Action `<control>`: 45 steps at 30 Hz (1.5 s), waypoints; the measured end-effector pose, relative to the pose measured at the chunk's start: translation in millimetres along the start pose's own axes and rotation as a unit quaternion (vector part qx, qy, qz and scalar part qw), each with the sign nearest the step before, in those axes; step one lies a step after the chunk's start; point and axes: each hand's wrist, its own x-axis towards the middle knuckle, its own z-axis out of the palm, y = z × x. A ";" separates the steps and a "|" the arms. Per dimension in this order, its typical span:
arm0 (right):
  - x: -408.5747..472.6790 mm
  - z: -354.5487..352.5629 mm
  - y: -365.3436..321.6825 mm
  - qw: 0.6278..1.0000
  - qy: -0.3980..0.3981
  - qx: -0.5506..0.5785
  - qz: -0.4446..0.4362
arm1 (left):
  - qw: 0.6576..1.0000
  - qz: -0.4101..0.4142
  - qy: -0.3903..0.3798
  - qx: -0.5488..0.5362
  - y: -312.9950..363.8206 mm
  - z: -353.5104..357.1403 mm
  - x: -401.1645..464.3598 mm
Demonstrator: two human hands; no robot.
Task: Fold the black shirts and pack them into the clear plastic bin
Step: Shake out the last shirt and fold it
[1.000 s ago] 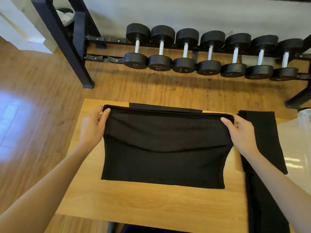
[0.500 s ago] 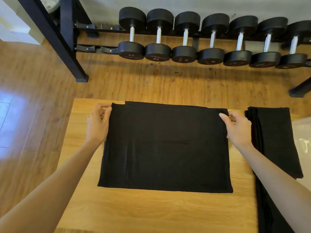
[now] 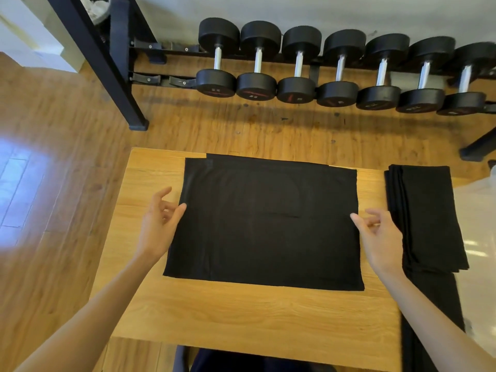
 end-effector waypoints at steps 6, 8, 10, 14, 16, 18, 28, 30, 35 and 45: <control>-61.2 -10.7 32.6 0.999 -0.010 -0.037 0.019 | 0.999 -0.041 0.021 0.024 -18.8 -10.7 -51.8; -77.8 -10.7 40.7 0.998 -0.009 -0.061 0.014 | 0.997 -0.062 0.020 0.042 -24.6 -11.9 -67.9; -87.6 -9.6 44.7 0.996 -0.019 -0.080 0.025 | 0.995 -0.080 0.015 0.065 -28.4 -10.3 -83.1; -91.1 -5.9 46.5 0.994 -0.055 -0.083 0.042 | 0.991 -0.115 0.028 0.065 -30.5 -2.0 -100.5; -90.3 -7.1 42.3 0.995 -0.067 -0.035 0.065 | 0.987 -0.153 0.038 0.011 -32.7 -1.7 -102.9; -91.3 -10.4 38.1 0.994 -0.068 0.005 0.082 | 0.982 -0.181 0.047 -0.040 -38.5 -3.6 -105.1; -142.2 -32.2 63.2 0.994 -0.087 -0.027 0.054 | 0.978 -0.209 0.030 -0.004 -55.7 -11.4 -145.6; -154.0 -34.5 73.1 0.993 -0.091 -0.050 0.047 | 0.978 -0.206 0.024 0.008 -60.0 -9.4 -157.9; -176.3 -41.2 87.9 0.990 -0.096 -0.096 0.036 | 0.978 -0.204 0.020 0.042 -66.9 -5.0 -182.7; -176.2 -49.1 87.8 0.986 -0.115 -0.110 0.057 | 0.974 -0.206 -0.027 0.088 -72.5 -13.4 -198.0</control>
